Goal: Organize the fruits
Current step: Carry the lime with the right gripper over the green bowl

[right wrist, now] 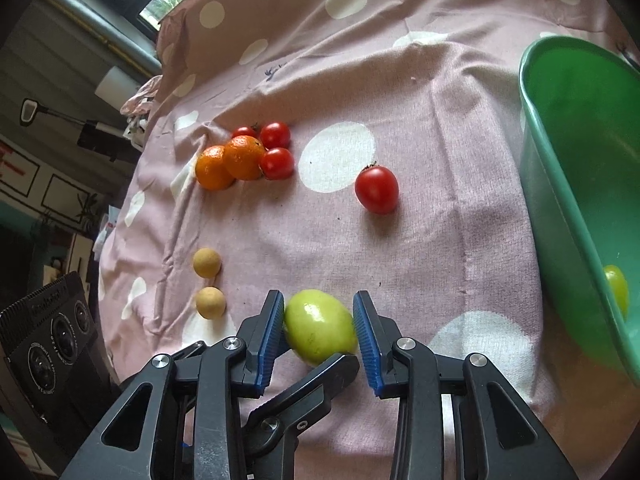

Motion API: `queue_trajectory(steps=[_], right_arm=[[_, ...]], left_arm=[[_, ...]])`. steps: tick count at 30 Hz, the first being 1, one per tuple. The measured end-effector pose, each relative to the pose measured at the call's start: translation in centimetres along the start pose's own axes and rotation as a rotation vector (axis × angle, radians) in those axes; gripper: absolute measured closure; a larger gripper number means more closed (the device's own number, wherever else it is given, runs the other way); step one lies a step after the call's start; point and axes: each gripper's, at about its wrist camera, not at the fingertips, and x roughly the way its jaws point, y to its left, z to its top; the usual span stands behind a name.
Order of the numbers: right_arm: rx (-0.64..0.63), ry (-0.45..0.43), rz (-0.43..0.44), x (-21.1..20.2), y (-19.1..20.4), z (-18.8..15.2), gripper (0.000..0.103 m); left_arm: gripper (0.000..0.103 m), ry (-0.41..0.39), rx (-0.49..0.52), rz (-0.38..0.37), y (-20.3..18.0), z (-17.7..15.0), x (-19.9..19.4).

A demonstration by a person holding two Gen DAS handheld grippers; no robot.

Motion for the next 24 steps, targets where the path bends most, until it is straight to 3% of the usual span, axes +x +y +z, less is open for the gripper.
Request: queue_trajectory(steps=[12,24], right_arm=[[-0.042,-0.212,-0.007,-6.8,0.5,0.2,0.065],[0.040,-0.381,-0.057,-12.8,-3.6,0.5,0.064]], left_arm=[[0.062,-0.134,0.103,-0.037,-5.1,2.4,-2.8],[0.062,-0.158,0.228,-0.113,-12.0,4.4,-1.2]])
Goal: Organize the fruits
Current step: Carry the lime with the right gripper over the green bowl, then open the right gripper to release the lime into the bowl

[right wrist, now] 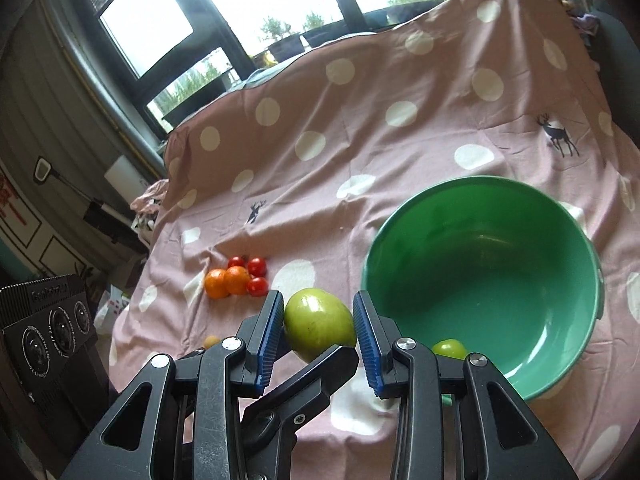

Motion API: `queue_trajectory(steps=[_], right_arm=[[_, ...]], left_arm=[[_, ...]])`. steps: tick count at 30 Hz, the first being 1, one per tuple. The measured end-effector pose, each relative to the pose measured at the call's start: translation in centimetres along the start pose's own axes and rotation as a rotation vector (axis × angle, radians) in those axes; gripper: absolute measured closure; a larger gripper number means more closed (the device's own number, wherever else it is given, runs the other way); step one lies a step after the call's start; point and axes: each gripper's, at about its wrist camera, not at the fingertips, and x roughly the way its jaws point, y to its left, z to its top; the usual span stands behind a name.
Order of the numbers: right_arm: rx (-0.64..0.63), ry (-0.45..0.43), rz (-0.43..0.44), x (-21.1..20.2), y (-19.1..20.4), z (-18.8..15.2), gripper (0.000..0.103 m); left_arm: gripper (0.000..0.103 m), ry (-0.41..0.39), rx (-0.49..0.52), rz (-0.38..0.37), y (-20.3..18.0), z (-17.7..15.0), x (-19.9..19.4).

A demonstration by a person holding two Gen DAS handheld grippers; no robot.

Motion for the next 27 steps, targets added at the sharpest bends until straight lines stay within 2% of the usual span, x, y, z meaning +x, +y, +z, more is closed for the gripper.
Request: queue_trajectory(steps=[11,27], right_arm=[[0.098,-0.062,-0.051,-2.4,-4.9,1.1,0.064],[0.202,-0.008,-0.085,-1.7,-9.6,1.2,0.064]], left_arm=[[0.062,0.032,0.068,-0.072,-3.6,1.4,3.8],[0.062,0.106,0.089,-0.095,-5.0,1.3,7.8]])
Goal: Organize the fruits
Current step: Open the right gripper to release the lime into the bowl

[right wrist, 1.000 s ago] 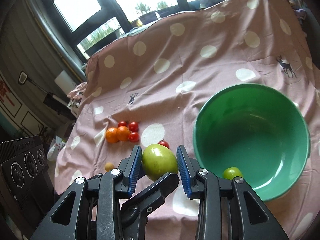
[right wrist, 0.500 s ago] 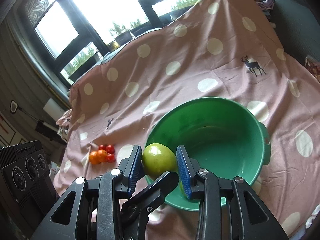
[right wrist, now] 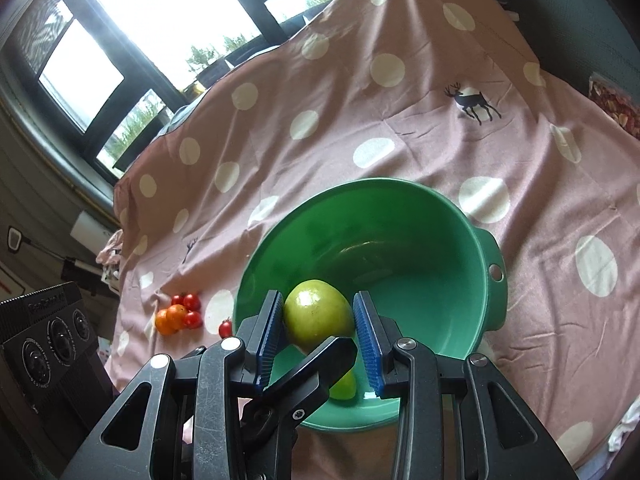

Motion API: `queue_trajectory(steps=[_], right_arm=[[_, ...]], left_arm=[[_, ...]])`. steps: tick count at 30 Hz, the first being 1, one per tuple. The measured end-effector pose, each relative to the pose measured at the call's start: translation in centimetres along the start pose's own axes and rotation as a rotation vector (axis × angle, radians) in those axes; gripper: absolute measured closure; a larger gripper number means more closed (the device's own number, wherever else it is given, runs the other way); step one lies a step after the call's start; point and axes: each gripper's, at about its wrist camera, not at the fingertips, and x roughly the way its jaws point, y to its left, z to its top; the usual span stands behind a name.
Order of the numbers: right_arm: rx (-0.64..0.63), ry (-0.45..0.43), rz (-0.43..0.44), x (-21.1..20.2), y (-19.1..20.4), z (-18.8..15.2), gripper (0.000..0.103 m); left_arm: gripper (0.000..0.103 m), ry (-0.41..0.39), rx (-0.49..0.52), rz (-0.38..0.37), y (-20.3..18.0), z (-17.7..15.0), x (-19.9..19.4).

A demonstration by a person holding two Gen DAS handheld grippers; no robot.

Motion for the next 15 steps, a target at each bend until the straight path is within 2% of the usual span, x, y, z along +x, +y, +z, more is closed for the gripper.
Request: queue_trajectory(steps=[7,15], right_arm=[[0.020,0.052,-0.002,1.1,-0.9,0.1,0.064],[0.024,0.085,-0.043,2.0,-1.4,-0.1,0.064]], left_arm=[[0.062,0.022,-0.012,0.004,0.3,-0.3,1.0],[0.062,0.053,-0.035,-0.004,0.7,-0.7,2.0]])
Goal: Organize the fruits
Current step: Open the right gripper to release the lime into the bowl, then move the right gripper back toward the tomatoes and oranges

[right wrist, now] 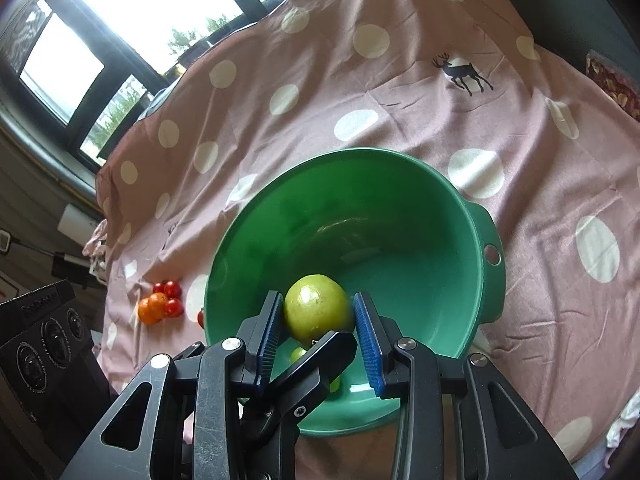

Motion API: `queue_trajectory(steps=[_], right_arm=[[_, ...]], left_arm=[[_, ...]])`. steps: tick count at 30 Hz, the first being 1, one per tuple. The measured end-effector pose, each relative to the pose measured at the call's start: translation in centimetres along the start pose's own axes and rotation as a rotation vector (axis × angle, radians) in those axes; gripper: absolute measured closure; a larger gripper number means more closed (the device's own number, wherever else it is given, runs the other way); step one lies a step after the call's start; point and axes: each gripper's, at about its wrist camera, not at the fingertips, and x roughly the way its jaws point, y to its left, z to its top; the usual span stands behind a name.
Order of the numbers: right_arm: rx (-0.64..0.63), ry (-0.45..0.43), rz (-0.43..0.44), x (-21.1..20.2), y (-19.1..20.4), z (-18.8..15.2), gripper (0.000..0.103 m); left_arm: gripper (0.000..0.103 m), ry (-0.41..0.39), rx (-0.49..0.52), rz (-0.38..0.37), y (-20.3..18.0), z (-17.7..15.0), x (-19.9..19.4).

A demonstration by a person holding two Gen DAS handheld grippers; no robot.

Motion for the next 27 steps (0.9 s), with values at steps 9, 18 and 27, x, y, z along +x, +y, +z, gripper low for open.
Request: queue_trajectory(steps=[9,18,27], right_arm=[[0.011,0.031,-0.024,0.7,-0.3,0.0,0.064],[0.021,0.035,-0.072,0.9,-0.6,-0.1,0.064],[0.014,-0.016,-0.080,-0.2,0.0,-0.1,0.055]], left_arm=[[0.062,0.024,-0.017,0.003,0.2,-0.2,0.6],[0.064,0.038,-0.021,0.007,0.0,-0.2,0.7],[0.062,0.002,-0.027,0.027,0.3,-0.3,-2.2]])
